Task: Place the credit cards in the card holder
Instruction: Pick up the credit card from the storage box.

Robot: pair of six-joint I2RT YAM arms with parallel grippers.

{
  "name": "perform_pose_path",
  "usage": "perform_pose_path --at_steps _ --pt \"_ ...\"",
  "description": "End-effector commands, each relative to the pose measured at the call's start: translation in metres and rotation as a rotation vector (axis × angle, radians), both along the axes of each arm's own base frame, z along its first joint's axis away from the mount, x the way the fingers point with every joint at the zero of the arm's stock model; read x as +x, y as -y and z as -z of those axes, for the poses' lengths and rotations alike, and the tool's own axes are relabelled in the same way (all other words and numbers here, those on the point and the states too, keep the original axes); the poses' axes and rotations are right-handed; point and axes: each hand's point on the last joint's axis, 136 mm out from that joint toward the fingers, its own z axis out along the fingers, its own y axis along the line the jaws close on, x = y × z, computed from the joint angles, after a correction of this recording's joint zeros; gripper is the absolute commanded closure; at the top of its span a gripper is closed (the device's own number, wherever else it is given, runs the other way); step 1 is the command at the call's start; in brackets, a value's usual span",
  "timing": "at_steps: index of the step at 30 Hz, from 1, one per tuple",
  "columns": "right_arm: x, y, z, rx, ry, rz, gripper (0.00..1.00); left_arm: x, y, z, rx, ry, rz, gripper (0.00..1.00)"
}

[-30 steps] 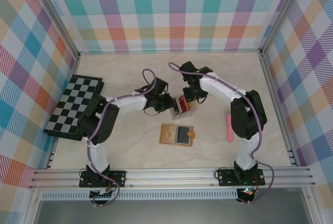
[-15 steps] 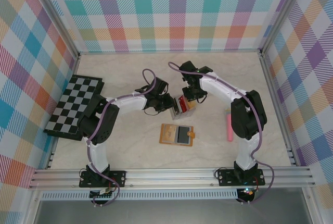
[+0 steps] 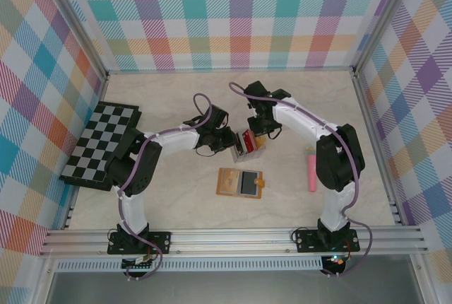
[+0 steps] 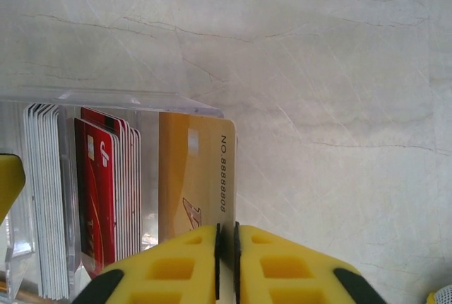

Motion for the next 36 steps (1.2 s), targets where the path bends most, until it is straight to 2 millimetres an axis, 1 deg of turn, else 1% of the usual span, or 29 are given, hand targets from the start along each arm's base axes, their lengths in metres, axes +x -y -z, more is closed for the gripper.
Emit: perform_pose_path --at_steps 1,6,9,11,17,20,24,26,28,31,34,36 --pt "-0.001 0.003 -0.028 0.022 0.040 0.000 0.88 -0.006 -0.010 0.015 0.047 -0.040 -0.003 0.82" --pt "-0.010 -0.009 -0.045 0.126 0.033 0.000 0.93 -0.006 -0.010 0.010 0.039 -0.026 -0.001 0.81" --pt "-0.019 -0.018 -0.059 0.219 0.036 0.006 0.93 -0.006 -0.009 0.000 0.022 -0.003 0.003 0.78" --pt "-0.025 -0.020 -0.066 0.268 0.039 0.021 0.93 -0.005 -0.009 -0.008 0.014 0.014 0.002 0.75" --pt "-0.049 -0.025 -0.084 0.445 0.046 0.069 0.95 -0.006 -0.014 -0.042 -0.015 0.090 -0.010 0.62" --pt "-0.060 -0.027 -0.096 0.585 0.060 0.103 0.95 -0.010 -0.016 -0.072 -0.079 0.162 -0.013 0.51" --pt "-0.065 -0.026 -0.110 0.793 0.040 0.159 0.95 -0.021 0.000 -0.120 -0.283 0.263 0.047 0.39" --pt "-0.065 -0.026 -0.121 0.894 0.046 0.163 0.95 -0.028 0.013 -0.138 -0.406 0.279 0.092 0.36" --pt "-0.063 -0.025 -0.130 0.970 0.037 0.167 0.95 -0.033 0.026 -0.150 -0.508 0.276 0.142 0.35" --pt "-0.061 -0.027 -0.137 1.039 0.022 0.171 0.95 -0.035 0.040 -0.167 -0.641 0.281 0.188 0.35" --pt "-0.060 -0.029 -0.140 1.093 0.004 0.170 0.95 -0.037 0.047 -0.179 -0.683 0.295 0.233 0.37" --pt "-0.058 -0.029 -0.142 1.120 -0.002 0.168 0.94 -0.038 0.048 -0.186 -0.698 0.311 0.245 0.44"
